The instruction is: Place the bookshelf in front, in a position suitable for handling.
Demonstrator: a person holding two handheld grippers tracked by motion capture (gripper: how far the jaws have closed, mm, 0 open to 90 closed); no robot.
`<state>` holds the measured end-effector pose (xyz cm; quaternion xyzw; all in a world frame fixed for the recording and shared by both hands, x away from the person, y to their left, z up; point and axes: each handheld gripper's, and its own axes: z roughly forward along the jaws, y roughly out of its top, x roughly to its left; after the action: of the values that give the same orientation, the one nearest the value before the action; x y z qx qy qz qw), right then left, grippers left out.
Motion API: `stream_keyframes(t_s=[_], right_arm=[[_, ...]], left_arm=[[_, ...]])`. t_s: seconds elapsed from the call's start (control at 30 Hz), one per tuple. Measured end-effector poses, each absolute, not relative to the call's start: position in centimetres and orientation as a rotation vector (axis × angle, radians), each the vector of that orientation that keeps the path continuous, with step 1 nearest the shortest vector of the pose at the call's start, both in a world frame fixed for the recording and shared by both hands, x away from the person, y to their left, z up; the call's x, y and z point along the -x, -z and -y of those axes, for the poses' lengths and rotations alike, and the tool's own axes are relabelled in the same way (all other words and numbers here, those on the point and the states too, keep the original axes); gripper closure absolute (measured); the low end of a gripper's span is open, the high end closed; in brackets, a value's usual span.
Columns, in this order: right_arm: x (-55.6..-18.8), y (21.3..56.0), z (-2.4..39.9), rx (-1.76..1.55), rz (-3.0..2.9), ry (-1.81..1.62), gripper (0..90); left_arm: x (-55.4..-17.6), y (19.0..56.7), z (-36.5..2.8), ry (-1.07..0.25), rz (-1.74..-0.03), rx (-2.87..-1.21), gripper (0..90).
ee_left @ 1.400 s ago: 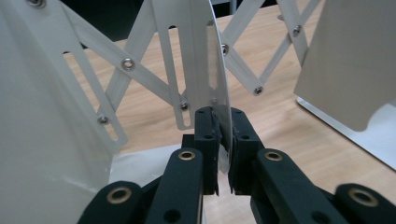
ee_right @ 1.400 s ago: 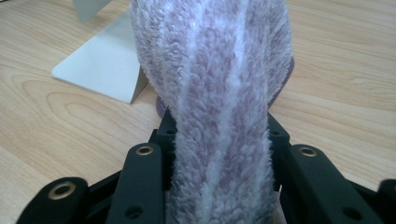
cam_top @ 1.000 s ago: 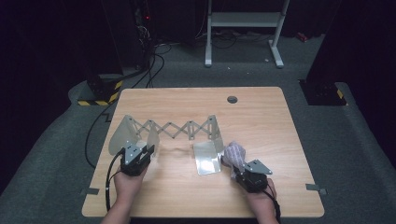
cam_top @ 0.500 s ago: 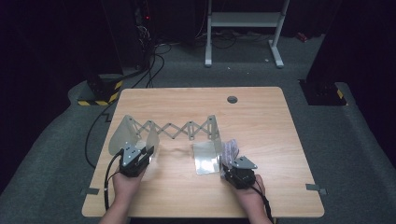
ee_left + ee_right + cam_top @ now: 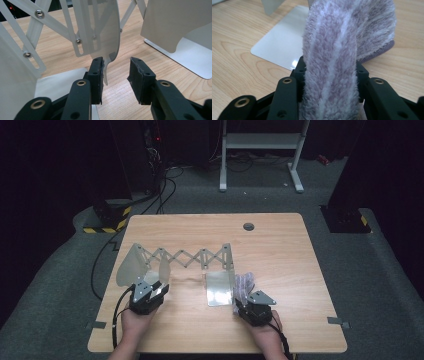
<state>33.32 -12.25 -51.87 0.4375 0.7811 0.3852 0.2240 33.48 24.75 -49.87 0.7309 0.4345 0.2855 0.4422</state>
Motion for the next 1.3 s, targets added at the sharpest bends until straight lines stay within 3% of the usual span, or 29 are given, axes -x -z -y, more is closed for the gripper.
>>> stream_keyframes(t_s=[0.57, 1.0, 1.3], right_arm=[[-32.6, 49.9, 12.1, -1.198, -2.094, -1.162, 59.6], [-29.8, 44.2, 12.2, -1.067, -1.924, -1.312, 59.4], [-31.1, 47.2, 11.9, -1.120, -2.013, -1.214, 59.5]], left_arm=[[-33.7, 50.0, -25.0, -0.678, -1.087, -1.809, 62.0], [-33.7, 50.1, -25.1, -0.688, -1.083, -1.816, 61.5], [-33.7, 50.1, -25.1, -0.688, -1.079, -1.821, 61.5]])
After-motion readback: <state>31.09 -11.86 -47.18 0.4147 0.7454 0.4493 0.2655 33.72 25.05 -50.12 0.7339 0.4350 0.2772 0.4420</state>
